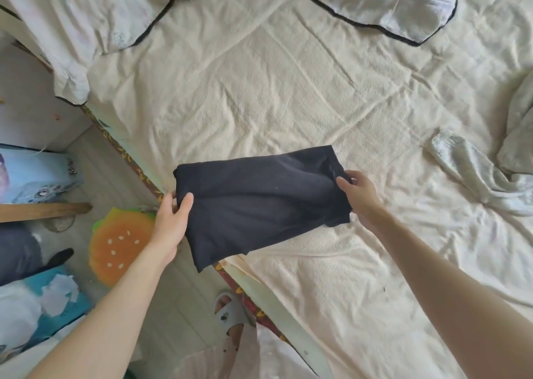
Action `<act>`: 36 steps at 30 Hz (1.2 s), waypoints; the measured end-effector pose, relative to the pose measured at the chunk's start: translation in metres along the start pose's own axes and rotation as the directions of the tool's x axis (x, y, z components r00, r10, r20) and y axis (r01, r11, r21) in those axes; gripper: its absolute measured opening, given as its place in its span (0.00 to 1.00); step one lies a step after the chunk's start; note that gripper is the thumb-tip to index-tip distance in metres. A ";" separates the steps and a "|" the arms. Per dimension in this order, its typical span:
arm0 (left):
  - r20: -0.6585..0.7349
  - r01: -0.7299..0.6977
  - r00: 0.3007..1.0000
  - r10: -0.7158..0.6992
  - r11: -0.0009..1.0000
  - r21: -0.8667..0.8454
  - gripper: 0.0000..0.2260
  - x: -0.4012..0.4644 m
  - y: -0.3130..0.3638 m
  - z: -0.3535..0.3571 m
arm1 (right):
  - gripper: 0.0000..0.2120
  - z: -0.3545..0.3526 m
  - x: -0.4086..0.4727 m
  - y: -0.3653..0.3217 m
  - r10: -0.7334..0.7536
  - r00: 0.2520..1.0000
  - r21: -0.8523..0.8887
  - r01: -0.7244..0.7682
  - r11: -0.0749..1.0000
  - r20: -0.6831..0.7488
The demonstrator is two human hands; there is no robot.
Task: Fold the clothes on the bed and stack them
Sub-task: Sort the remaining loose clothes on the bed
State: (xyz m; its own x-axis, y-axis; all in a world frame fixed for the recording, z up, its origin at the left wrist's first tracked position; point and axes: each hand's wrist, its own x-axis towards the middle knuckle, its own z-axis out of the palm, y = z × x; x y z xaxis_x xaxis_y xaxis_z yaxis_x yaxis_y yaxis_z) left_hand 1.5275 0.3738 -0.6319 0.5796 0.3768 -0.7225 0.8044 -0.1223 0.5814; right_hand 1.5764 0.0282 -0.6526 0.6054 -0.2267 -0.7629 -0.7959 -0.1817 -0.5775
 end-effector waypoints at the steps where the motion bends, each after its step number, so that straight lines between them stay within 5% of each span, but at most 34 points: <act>1: 0.047 0.006 0.999 -0.008 0.999 0.052 0.16 0.002 0.004 -0.001 | 0.06 -0.002 0.002 -0.004 0.036 0.998 -0.012 -0.036 0.999 0.052; 5: 0.120 0.009 0.992 -0.028 0.987 0.160 0.19 -0.002 0.015 -0.003 | 0.07 -0.007 0.002 -0.021 0.058 0.988 -0.178 -0.032 0.983 0.140; 10: 0.088 -0.161 0.986 0.143 0.950 0.267 0.20 -0.031 0.038 -0.003 | 0.05 -0.013 -0.035 -0.042 -0.190 0.981 -0.426 0.188 0.885 0.038; 18: 0.170 -0.356 0.930 0.327 0.917 0.182 0.19 -0.112 0.103 -0.042 | 0.02 -0.058 -0.178 -0.050 -0.450 0.836 -0.304 0.361 0.882 -0.315; 27: 0.447 -0.671 0.697 0.560 0.730 0.133 0.15 -0.237 0.141 -0.042 | 0.03 -0.108 -0.362 0.019 -0.433 0.569 -0.159 0.468 0.870 -0.699; 36: 0.703 -0.809 0.459 0.543 0.583 0.077 0.08 -0.373 0.128 0.048 | 0.02 -0.177 -0.479 0.150 -0.139 0.510 0.092 0.403 0.911 -0.849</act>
State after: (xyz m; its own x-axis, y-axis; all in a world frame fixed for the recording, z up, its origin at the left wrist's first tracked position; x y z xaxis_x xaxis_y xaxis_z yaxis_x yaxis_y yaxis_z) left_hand 1.4204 0.1738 -0.3054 0.7949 -0.5390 -0.2785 0.0104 -0.4468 0.8946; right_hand 1.1688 -0.0595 -0.3228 0.4258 -0.9027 -0.0617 -0.4814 -0.1683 -0.8602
